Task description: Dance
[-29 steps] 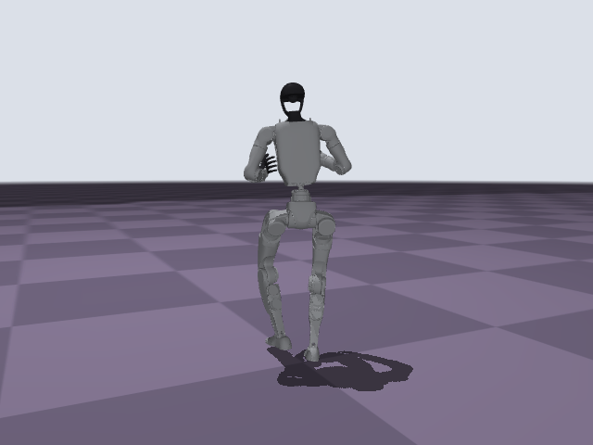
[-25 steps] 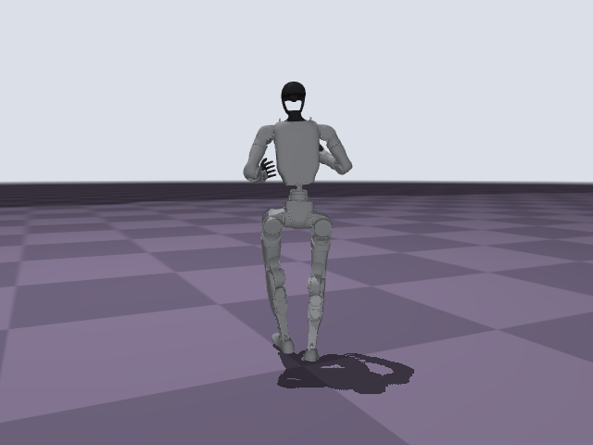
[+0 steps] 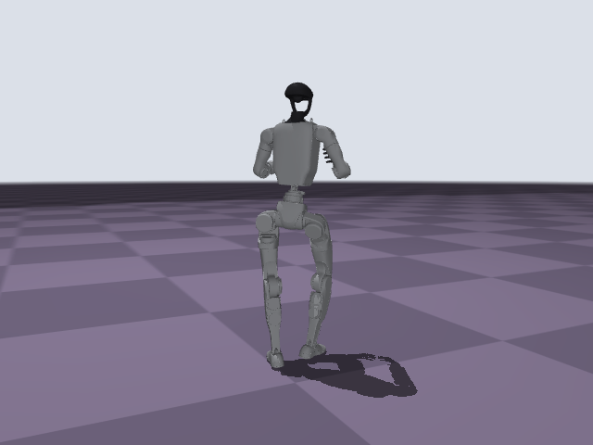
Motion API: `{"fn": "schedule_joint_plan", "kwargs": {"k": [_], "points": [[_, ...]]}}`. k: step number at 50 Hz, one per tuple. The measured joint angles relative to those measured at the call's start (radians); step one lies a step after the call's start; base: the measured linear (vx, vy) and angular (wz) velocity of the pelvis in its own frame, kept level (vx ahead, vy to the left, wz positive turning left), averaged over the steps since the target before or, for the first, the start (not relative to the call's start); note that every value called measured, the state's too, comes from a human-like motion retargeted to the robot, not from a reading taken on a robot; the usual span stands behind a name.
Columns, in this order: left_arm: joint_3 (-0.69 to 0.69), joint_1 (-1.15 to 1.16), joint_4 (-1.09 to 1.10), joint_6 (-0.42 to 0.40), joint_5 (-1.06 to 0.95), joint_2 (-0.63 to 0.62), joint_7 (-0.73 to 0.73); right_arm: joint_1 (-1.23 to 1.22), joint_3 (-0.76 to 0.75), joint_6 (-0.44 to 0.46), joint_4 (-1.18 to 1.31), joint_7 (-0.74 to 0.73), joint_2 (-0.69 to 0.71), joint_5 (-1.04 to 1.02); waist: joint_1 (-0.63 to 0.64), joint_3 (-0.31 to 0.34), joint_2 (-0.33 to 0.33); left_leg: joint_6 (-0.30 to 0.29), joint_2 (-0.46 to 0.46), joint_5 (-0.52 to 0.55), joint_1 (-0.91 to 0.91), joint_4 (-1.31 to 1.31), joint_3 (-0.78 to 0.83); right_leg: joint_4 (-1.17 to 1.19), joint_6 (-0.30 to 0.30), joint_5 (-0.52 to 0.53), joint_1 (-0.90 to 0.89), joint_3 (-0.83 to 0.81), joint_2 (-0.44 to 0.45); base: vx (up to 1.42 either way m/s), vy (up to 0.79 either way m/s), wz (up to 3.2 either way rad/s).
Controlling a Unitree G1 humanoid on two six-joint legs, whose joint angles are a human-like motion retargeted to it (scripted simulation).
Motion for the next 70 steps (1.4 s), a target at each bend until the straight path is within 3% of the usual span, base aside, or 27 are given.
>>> {"fn": "schedule_joint_plan", "kwargs": {"k": [5,9,12,16,20,22,23,25,30,32,34,36,39,42,44,47,50,53,55,57,58,60,62,65,67,70], "points": [[-0.026,0.063,0.006,0.025,-0.051,-0.022,-0.060,-0.021,0.045,0.021,0.011,0.028,0.013,0.076,0.075,0.002,-0.032,-0.020,0.137,-0.007,-0.206,0.551,-0.042,-0.050,-0.007,0.041,0.075,-0.001,0.052,0.28,-0.12,-0.45],[-0.002,0.114,0.020,0.051,-0.045,-0.016,-0.075,-0.126,0.066,0.018,0.023,-0.003,0.030,0.129,0.173,0.052,-0.002,0.039,0.374,-0.118,-0.433,1.128,-0.116,-0.017,-0.106,-0.133,0.109,-0.041,0.166,0.28,-0.08,-0.65],[0.028,0.167,0.041,0.064,-0.032,-0.011,-0.090,-0.215,0.063,-0.001,0.036,-0.029,0.064,0.175,0.246,0.088,0.017,0.065,0.455,-0.195,-0.553,1.256,-0.186,-0.001,-0.145,-0.198,0.128,-0.050,0.217,0.29,-0.01,-0.70],[0.064,0.258,0.033,0.078,-0.084,0.018,-0.141,-0.221,0.054,-0.001,0.011,-0.016,0.137,0.263,0.303,0.075,-0.033,0.044,0.363,-0.168,-0.568,0.971,-0.182,-0.094,-0.090,-0.073,0.182,-0.052,0.178,0.33,0.07,-0.23],[0.069,0.330,0.006,0.079,-0.115,0.025,-0.163,-0.138,0.076,0.016,-0.019,0.017,0.162,0.306,0.290,0.014,-0.100,-0.046,0.163,0.095,-0.459,0.469,-0.166,-0.109,-0.001,0.197,0.171,-0.051,0.055,0.32,0.12,-0.07],[0.060,0.341,-0.004,0.085,-0.124,0.019,-0.167,-0.108,0.086,0.017,-0.017,0.027,0.155,0.301,0.260,-0.004,-0.121,-0.078,0.065,0.216,-0.384,0.279,-0.188,-0.006,0.010,0.237,0.126,-0.027,-0.015,0.27,0.15,-0.19],[0.051,0.344,-0.008,0.089,-0.125,0.015,-0.167,-0.094,0.090,0.018,-0.014,0.030,0.152,0.291,0.248,-0.009,-0.120,-0.085,0.041,0.225,-0.375,0.267,-0.206,0.052,0.005,0.239,0.108,-0.021,-0.036,0.25,0.16,-0.36],[0.034,0.338,-0.018,0.095,-0.141,0.012,-0.168,-0.074,0.095,0.023,-0.006,0.038,0.143,0.275,0.216,-0.018,-0.125,-0.068,-0.015,0.193,-0.333,0.236,-0.235,0.185,-0.014,0.194,0.071,0.001,-0.091,0.25,0.16,-0.38],[-0.013,0.242,-0.016,0.113,-0.132,0.036,-0.215,-0.059,0.084,0.044,0.046,0.072,0.142,0.257,0.115,0.026,-0.155,0.076,-0.133,-0.156,-0.204,0.290,-0.264,0.534,-0.053,-0.013,0.012,0.114,-0.218,0.25,0.13,-0.34],[-0.022,0.183,0.004,0.120,-0.103,0.051,-0.238,-0.057,0.073,0.048,0.072,0.098,0.151,0.264,0.082,0.058,-0.155,0.093,-0.136,-0.236,-0.179,0.338,-0.254,0.576,-0.054,-0.074,0.000,0.141,-0.219,0.24,0.06,-0.43],[-0.023,0.137,0.029,0.124,-0.102,0.048,-0.262,-0.058,0.062,0.050,0.081,0.131,0.147,0.278,0.067,0.081,-0.133,0.077,-0.109,-0.245,-0.137,0.322,-0.249,0.522,-0.059,-0.113,0.004,0.140,-0.177,0.25,0.01,-0.60],[-0.021,0.131,0.046,0.124,-0.123,0.029,-0.284,-0.044,0.055,0.056,0.072,0.152,0.128,0.285,0.057,0.078,-0.102,0.037,-0.074,-0.181,-0.088,0.253,-0.246,0.398,-0.052,-0.112,0.023,0.125,-0.117,0.24,-0.05,-0.42],[-0.025,0.168,0.066,0.121,-0.173,-0.002,-0.308,-0.010,0.059,0.069,0.052,0.157,0.104,0.292,0.048,0.042,-0.067,-0.028,-0.006,-0.042,-0.081,0.226,-0.223,0.176,-0.021,-0.039,0.065,0.103,-0.026,0.20,-0.10,-0.11],[-0.035,0.214,0.092,0.124,-0.219,-0.024,-0.302,0.008,0.074,0.080,0.047,0.150,0.090,0.311,0.072,0.027,-0.040,-0.058,0.099,-0.024,-0.187,0.462,-0.207,0.022,0.001,0.043,0.122,0.083,0.069,0.13,-0.12,-0.16],[-0.035,0.246,0.101,0.131,-0.235,-0.032,-0.291,0.002,0.090,0.082,0.043,0.141,0.084,0.321,0.099,0.035,-0.044,-0.042,0.175,-0.058,-0.269,0.704,-0.184,0.023,-0.019,-0.004,0.140,0.074,0.102,0.08,-0.12,-0.18],[-0.005,0.285,0.102,0.139,-0.222,-0.022,-0.279,-0.061,0.109,0.079,0.037,0.130,0.066,0.328,0.157,0.065,-0.024,0.008,0.344,-0.158,-0.409,1.087,-0.185,0.047,-0.097,-0.172,0.160,0.058,0.186,0.10,-0.12,-0.47],[0.039,0.332,0.092,0.138,-0.190,-0.003,-0.280,-0.167,0.120,0.072,0.034,0.136,0.054,0.311,0.222,0.097,-0.010,0.059,0.445,-0.251,-0.521,1.236,-0.202,0.087,-0.136,-0.260,0.153,0.060,0.232,0.13,-0.08,-0.57],[0.077,0.407,0.052,0.138,-0.228,0.025,-0.297,-0.208,0.118,0.072,-0.009,0.130,0.087,0.309,0.268,0.064,-0.043,0.036,0.381,-0.165,-0.555,1.010,-0.172,-0.017,-0.069,-0.083,0.170,0.065,0.207,0.21,-0.01,-0.16],[0.082,0.459,0.042,0.130,-0.259,0.031,-0.296,-0.185,0.121,0.072,-0.042,0.122,0.101,0.305,0.280,0.028,-0.072,-0.027,0.281,-0.011,-0.535,0.761,-0.160,-0.068,0.011,0.146,0.166,0.065,0.165,0.23,0.04,0.18],[0.077,0.490,0.042,0.125,-0.281,0.025,-0.288,-0.159,0.120,0.064,-0.061,0.110,0.097,0.284,0.267,-0.001,-0.104,-0.087,0.150,0.174,-0.487,0.505,-0.173,-0.015,0.066,0.290,0.119,0.074,0.095,0.22,0.07,0.43],[0.072,0.498,0.042,0.127,-0.290,0.022,-0.280,-0.147,0.115,0.058,-0.068,0.106,0.090,0.271,0.256,-0.007,-0.122,-0.107,0.080,0.248,-0.449,0.387,-0.189,0.048,0.082,0.317,0.093,0.081,0.053,0.21,0.09,0.41],[0.061,0.515,0.038,0.130,-0.311,0.011,-0.266,-0.124,0.112,0.054,-0.069,0.106,0.080,0.247,0.239,-0.014,-0.133,-0.114,-0.001,0.279,-0.426,0.334,-0.233,0.198,0.083,0.334,0.051,0.082,-0.002,0.22,0.10,0.20],[0.047,0.509,0.030,0.136,-0.337,0.007,-0.263,-0.108,0.105,0.059,-0.062,0.113,0.072,0.237,0.214,-0.007,-0.149,-0.068,-0.076,0.193,-0.383,0.339,-0.274,0.391,0.066,0.284,0.016,0.099,-0.067,0.23,0.10,0.11],[0.035,0.459,0.027,0.141,-0.342,0.007,-0.278,-0.092,0.078,0.072,-0.032,0.137,0.086,0.260,0.170,0.041,-0.174,0.058,-0.152,-0.120,-0.324,0.460,-0.309,0.678,0.049,0.166,-0.020,0.150,-0.138,0.24,0.08,0.01],[0.035,0.391,0.046,0.139,-0.312,0.003,-0.285,-0.083,0.056,0.080,0.009,0.153,0.114,0.287,0.142,0.088,-0.172,0.114,-0.155,-0.284,-0.306,0.554,-0.309,0.787,0.040,0.119,-0.041,0.172,-0.149,0.24,0.04,-0.15],[0.043,0.269,0.085,0.129,-0.313,-0.025,-0.285,-0.080,0.028,0.082,0.052,0.193,0.138,0.342,0.120,0.142,-0.131,0.103,-0.111,-0.335,-0.250,0.552,-0.317,0.775,0.007,0.065,-0.068,0.162,-0.129,0.25,-0.01,-0.23]]}}
